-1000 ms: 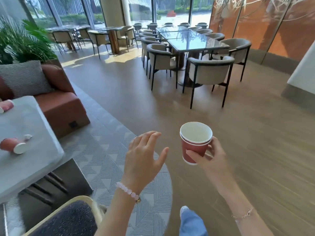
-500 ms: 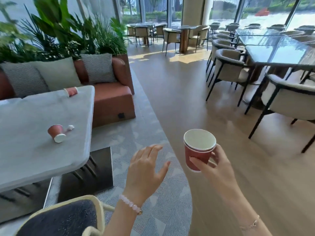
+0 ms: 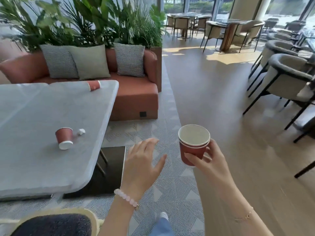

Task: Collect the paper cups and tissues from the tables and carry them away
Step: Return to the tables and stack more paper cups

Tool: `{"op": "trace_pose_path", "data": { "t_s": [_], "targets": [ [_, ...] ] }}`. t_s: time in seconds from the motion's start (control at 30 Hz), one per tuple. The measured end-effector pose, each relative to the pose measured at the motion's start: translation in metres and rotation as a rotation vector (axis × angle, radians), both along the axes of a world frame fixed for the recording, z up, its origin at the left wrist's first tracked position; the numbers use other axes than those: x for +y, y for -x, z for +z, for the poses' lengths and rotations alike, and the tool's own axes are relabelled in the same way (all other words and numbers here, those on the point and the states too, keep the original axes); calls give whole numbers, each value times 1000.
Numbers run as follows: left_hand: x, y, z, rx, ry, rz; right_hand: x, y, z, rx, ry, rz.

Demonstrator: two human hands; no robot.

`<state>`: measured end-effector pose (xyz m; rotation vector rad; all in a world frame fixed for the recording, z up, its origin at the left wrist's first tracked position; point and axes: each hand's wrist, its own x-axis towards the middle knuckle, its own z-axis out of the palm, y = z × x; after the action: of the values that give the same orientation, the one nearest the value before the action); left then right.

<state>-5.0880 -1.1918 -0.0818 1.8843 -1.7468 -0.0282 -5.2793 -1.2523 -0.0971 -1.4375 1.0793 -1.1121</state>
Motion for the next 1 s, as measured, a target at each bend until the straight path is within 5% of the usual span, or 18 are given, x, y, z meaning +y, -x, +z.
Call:
{"op": "trace_pose_path", "data": {
  "t_s": [0.47,1.0],
  "targets": [
    [-178,-124,26,-30,72,180,-211,-138,21,-16,6,146],
    [-344,-245,19,-123,56,590,-437,-310,19,13,-3,594]
  ]
}}
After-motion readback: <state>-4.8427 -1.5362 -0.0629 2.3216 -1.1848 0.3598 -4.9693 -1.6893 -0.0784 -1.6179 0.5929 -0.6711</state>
